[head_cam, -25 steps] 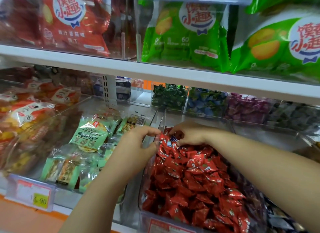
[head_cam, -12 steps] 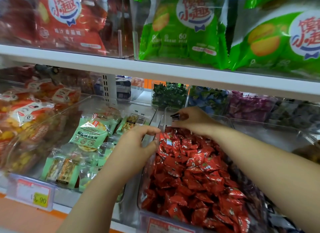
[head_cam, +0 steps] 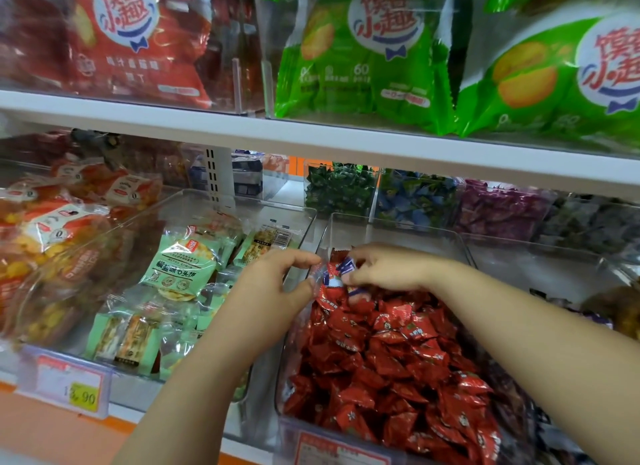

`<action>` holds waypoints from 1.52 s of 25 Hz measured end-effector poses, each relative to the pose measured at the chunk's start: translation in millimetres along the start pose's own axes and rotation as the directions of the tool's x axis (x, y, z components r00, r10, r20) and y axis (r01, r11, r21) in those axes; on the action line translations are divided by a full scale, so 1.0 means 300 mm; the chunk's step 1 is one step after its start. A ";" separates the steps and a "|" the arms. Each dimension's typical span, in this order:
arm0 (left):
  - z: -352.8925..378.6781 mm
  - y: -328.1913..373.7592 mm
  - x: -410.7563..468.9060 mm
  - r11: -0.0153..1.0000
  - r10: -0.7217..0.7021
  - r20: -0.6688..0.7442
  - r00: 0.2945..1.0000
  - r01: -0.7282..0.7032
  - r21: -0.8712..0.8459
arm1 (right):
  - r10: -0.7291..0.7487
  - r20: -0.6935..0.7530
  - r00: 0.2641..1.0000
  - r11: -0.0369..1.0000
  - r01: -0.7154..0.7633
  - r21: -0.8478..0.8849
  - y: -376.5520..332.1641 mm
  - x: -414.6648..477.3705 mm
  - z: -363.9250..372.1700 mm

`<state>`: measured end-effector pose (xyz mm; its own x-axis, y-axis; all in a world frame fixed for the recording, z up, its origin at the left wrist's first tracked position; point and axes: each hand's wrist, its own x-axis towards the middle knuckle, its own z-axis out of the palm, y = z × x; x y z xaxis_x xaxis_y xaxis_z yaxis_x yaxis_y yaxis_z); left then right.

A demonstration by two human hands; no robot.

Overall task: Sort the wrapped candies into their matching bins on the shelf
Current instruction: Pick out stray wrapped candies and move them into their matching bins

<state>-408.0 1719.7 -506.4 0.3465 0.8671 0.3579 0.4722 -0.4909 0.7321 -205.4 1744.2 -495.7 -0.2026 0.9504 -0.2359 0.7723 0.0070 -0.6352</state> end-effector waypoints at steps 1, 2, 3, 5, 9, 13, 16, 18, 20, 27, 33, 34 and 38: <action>-0.001 0.001 0.000 1.000 0.001 0.002 1.000 -0.001 0.005 | 0.016 -0.045 0.999 1.000 -0.015 0.014 0.003 -0.001 -0.006; -0.001 0.000 0.000 1.000 0.002 0.003 1.000 -0.002 0.011 | 0.023 -0.107 0.994 1.000 -0.025 -0.016 0.005 0.002 -0.012; -0.001 0.001 0.000 1.000 0.002 0.003 1.000 -0.002 0.014 | 0.016 -0.164 0.986 0.994 -0.033 -0.100 0.008 0.010 -0.016; -0.001 0.002 -0.001 1.000 -0.002 0.001 1.000 0.002 0.011 | -0.029 -0.203 0.979 0.961 -0.029 -0.276 0.003 0.030 -0.009; -0.002 0.006 -0.003 1.000 0.007 -0.002 1.000 -0.007 0.010 | -0.017 -0.076 0.997 0.933 -0.012 -0.359 0.001 0.064 0.025; 0.000 0.005 -0.002 1.000 -0.003 -0.002 1.000 0.003 0.010 | -0.059 -0.101 0.993 0.933 0.019 -0.359 0.005 0.072 0.026; 0.001 0.002 -0.002 1.000 -0.012 -0.004 1.000 0.012 0.005 | -0.074 -0.080 0.994 0.950 0.046 -0.309 0.001 0.067 0.031; 0.001 0.004 -0.002 1.000 -0.017 -0.003 1.000 0.017 0.003 | -0.087 -0.076 0.993 0.953 0.061 -0.298 -0.002 0.060 0.031; 0.001 0.005 -0.003 1.000 -0.022 -0.006 1.000 0.022 0.005 | -0.078 -0.161 0.984 0.958 0.029 -0.285 -0.007 0.040 0.002; 0.001 0.028 -0.006 0.999 -0.049 0.008 0.999 0.049 0.006 | -0.012 -0.584 0.812 0.998 -0.024 -0.053 0.002 -0.168 -0.080; 0.015 0.066 -0.029 0.995 -0.096 -0.038 0.995 0.097 0.026 | 0.067 -0.882 0.467 0.996 -0.089 0.028 0.169 -0.424 -0.095; 0.018 0.067 -0.032 0.994 -0.102 -0.049 0.994 0.103 0.030 | 0.092 -0.853 0.514 0.987 -0.158 0.011 0.200 -0.451 -0.091; 0.021 0.073 -0.039 0.995 -0.094 -0.063 0.994 0.095 0.005 | 0.101 -0.785 0.611 0.982 -0.189 -0.021 0.211 -0.508 -0.086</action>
<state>-396.6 1698.3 -498.2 0.2484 0.9131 0.3234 0.5069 -0.4070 0.7599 -110.1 1607.6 -481.1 0.4271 0.8254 0.3693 0.8090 -0.1664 -0.5637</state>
